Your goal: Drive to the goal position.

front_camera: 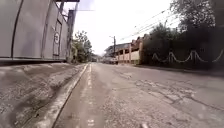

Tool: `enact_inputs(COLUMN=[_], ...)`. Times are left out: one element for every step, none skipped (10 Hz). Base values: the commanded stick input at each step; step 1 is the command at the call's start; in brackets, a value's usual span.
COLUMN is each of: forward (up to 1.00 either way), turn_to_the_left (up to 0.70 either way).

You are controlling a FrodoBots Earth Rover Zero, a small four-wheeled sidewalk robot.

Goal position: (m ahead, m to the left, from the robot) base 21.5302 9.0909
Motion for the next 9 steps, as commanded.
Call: enact_inputs(forward=[0.06, 0.06, 0.06, 0.06, 0.06, 0.06, 0.06, 0.04, 0.04], turn_to_the_left=[0.0, 0.0, 0.0, 0.0, 0.0, 0.0, 0.0, 0.0, 0.0])
